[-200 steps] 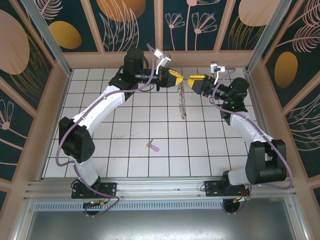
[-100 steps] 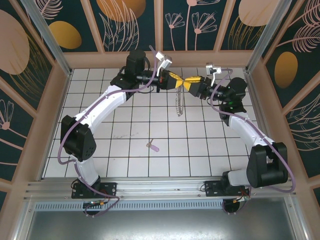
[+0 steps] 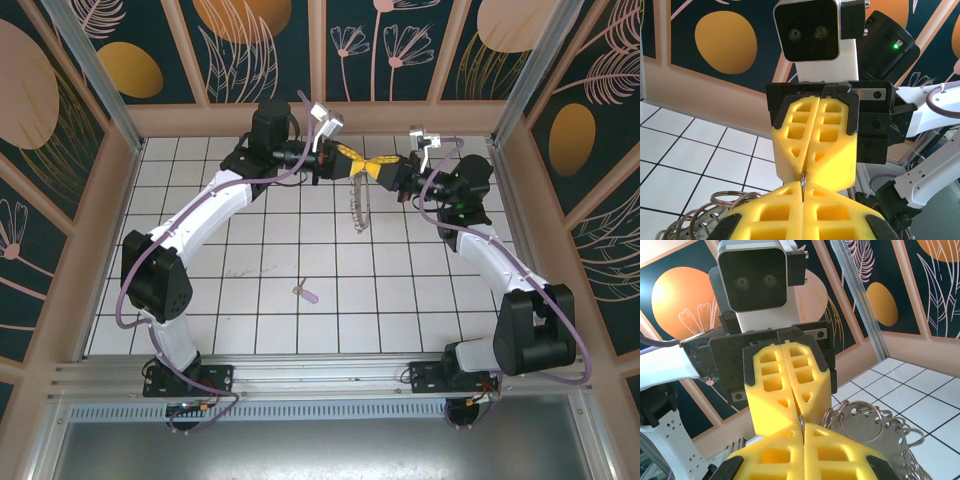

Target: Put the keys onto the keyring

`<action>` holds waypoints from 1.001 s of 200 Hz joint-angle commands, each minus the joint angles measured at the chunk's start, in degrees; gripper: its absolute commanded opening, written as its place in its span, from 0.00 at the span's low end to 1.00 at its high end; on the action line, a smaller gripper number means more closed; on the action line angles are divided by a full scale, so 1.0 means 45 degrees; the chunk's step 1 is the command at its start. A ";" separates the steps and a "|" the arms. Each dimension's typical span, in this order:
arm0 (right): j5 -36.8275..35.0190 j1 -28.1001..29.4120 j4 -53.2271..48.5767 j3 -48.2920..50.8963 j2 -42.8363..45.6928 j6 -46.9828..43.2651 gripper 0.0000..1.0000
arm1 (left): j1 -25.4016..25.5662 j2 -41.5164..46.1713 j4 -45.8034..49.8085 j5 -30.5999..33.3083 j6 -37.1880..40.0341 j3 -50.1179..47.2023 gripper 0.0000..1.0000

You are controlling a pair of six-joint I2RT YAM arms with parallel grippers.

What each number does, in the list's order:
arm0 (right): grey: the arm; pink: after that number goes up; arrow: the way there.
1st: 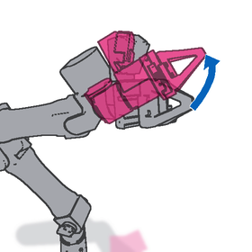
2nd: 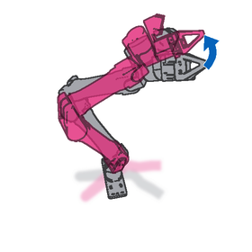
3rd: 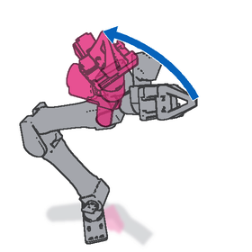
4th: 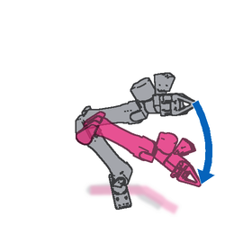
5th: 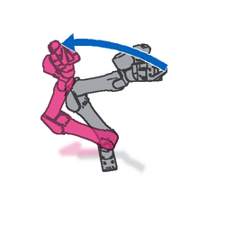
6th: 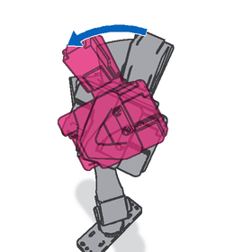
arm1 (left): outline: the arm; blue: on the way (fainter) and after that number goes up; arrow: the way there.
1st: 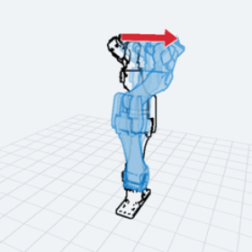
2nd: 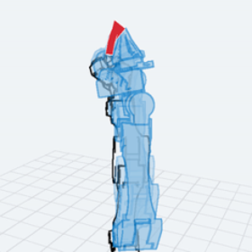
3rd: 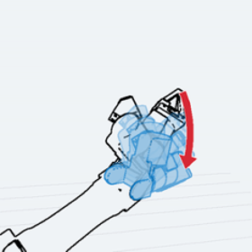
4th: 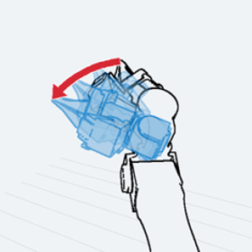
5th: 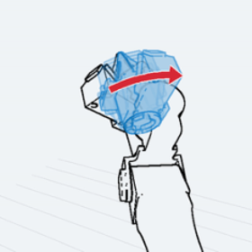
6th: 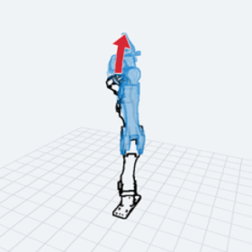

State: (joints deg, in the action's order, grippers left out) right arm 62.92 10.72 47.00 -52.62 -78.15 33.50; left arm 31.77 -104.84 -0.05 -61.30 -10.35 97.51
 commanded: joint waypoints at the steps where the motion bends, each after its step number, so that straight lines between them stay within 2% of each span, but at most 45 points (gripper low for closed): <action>1: -0.0001 0.0101 0.0783 -0.0360 0.0021 0.0115 0.00 | 0.0069 -0.0038 -0.0826 -0.0458 -0.0283 0.0239 0.00; 11: -0.0138 0.0074 0.0845 -0.0314 0.0052 0.0115 0.00 | 0.0059 0.0040 -0.1203 -0.0316 -0.0609 0.0110 0.00; 19: -0.0280 0.0024 0.1037 -0.0252 0.0080 0.0199 0.00 | 0.0069 0.0153 -0.1728 0.0011 -0.1020 -0.0111 0.09; 28: -0.0372 -0.0065 0.1416 -0.0135 0.0131 0.0388 0.00 | 0.0069 0.0417 -0.2373 0.0695 -0.1494 -0.0438 0.24; 47: -0.0681 -0.0213 0.2105 0.0043 0.0283 0.0804 0.00 | 0.0050 0.1176 -0.4243 0.1800 -0.2486 -0.1567 0.40; 78: -0.1252 -0.0292 0.3378 0.0330 0.0541 0.1554 0.00 | 0.0050 0.2563 -0.7204 0.4011 -0.4134 -0.3563 0.54; 104: -0.1812 -0.0244 0.4586 0.0536 0.0649 0.2361 0.00 | 0.0050 0.3062 -0.8743 0.5164 -0.5276 -0.4497 0.55; 200: -0.4252 0.0303 0.8061 0.0737 0.0403 0.4193 0.00 | 0.0089 0.1159 -1.3349 0.3357 -0.9595 -0.4405 0.38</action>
State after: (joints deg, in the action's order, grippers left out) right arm 47.72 11.09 73.63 -49.06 -76.97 49.08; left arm 31.99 -97.10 -50.33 -43.66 -46.19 77.89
